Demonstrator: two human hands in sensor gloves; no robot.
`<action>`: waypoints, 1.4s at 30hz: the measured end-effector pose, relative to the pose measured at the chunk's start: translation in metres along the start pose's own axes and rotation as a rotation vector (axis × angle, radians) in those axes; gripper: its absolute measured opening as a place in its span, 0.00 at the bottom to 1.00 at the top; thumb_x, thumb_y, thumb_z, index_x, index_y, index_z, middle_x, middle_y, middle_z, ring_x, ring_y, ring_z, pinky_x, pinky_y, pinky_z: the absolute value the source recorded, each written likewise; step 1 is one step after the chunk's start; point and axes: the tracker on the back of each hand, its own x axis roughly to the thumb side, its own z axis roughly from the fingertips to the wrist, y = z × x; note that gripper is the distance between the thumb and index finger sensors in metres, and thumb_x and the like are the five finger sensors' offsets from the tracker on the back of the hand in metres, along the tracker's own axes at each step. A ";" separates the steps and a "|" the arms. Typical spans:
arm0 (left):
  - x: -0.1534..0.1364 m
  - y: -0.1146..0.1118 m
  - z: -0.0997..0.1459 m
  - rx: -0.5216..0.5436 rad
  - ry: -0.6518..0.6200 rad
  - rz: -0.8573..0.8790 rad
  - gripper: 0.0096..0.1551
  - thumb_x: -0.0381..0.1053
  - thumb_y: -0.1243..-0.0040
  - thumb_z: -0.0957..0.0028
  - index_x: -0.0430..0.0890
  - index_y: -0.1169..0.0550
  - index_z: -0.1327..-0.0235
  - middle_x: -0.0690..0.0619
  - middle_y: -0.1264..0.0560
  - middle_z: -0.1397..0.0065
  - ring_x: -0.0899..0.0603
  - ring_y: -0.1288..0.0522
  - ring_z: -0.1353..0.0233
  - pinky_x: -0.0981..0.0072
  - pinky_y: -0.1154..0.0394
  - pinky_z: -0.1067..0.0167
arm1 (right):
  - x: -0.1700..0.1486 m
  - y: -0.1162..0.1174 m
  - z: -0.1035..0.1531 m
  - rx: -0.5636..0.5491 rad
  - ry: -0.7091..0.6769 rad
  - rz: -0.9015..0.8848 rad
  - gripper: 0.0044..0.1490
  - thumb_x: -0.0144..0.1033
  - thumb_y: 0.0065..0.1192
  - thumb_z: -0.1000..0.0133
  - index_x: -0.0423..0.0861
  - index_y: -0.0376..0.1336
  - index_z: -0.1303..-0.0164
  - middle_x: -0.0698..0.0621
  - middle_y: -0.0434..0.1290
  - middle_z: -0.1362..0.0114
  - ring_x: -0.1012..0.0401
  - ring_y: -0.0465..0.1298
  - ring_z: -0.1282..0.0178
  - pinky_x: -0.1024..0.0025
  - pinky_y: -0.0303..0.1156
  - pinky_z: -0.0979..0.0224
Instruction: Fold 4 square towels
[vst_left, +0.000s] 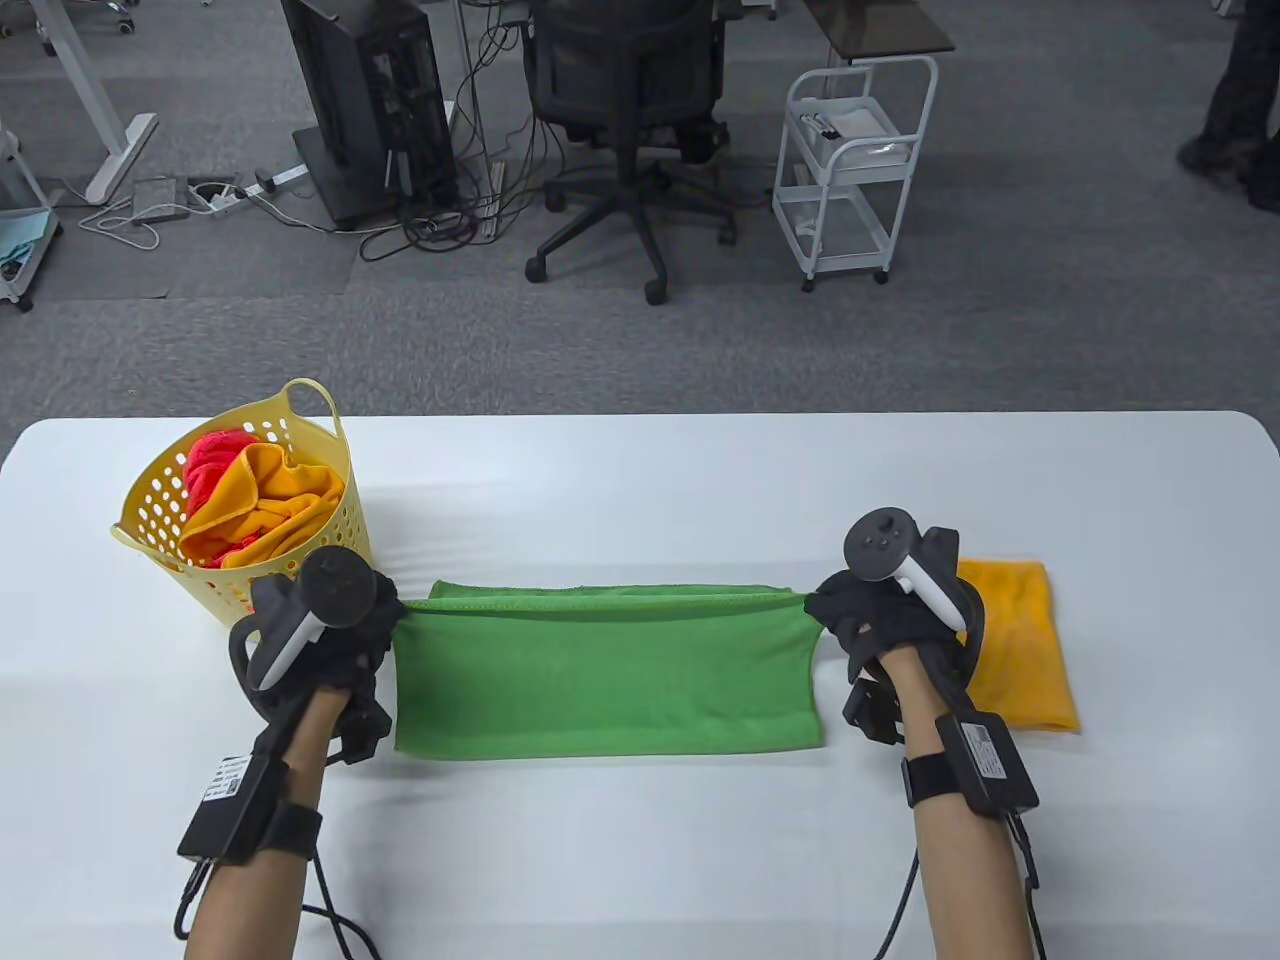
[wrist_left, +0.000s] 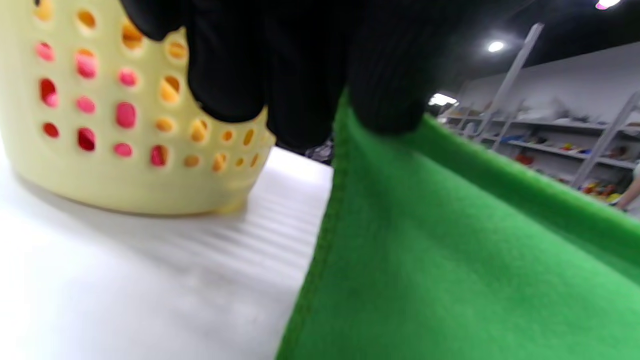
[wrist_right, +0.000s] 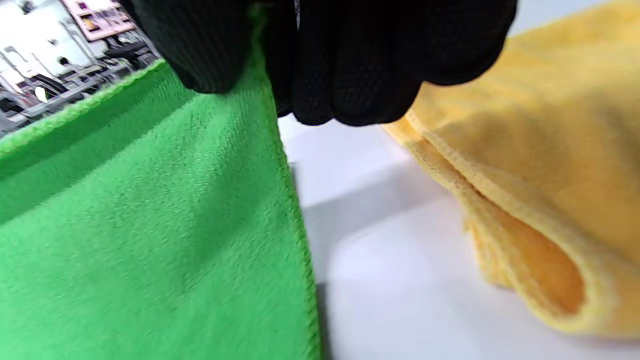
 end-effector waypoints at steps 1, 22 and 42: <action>0.001 -0.004 -0.006 -0.004 0.030 0.013 0.18 0.51 0.32 0.41 0.48 0.17 0.41 0.45 0.17 0.34 0.31 0.23 0.31 0.34 0.38 0.27 | 0.000 0.001 -0.005 0.002 0.011 0.002 0.25 0.47 0.70 0.36 0.44 0.75 0.37 0.42 0.81 0.37 0.50 0.81 0.46 0.55 0.76 0.43; 0.020 -0.056 -0.048 -0.086 0.308 0.041 0.21 0.53 0.37 0.37 0.45 0.20 0.36 0.41 0.20 0.31 0.29 0.25 0.31 0.32 0.41 0.27 | 0.019 0.030 -0.046 -0.003 0.212 0.145 0.25 0.48 0.70 0.36 0.42 0.76 0.39 0.41 0.82 0.39 0.50 0.82 0.48 0.56 0.77 0.45; 0.004 0.015 0.082 -0.027 -0.206 0.086 0.37 0.63 0.51 0.35 0.46 0.32 0.17 0.33 0.39 0.12 0.21 0.44 0.17 0.26 0.50 0.24 | 0.022 0.048 0.020 0.093 0.284 0.093 0.42 0.56 0.59 0.33 0.35 0.62 0.20 0.34 0.72 0.23 0.45 0.81 0.36 0.52 0.76 0.37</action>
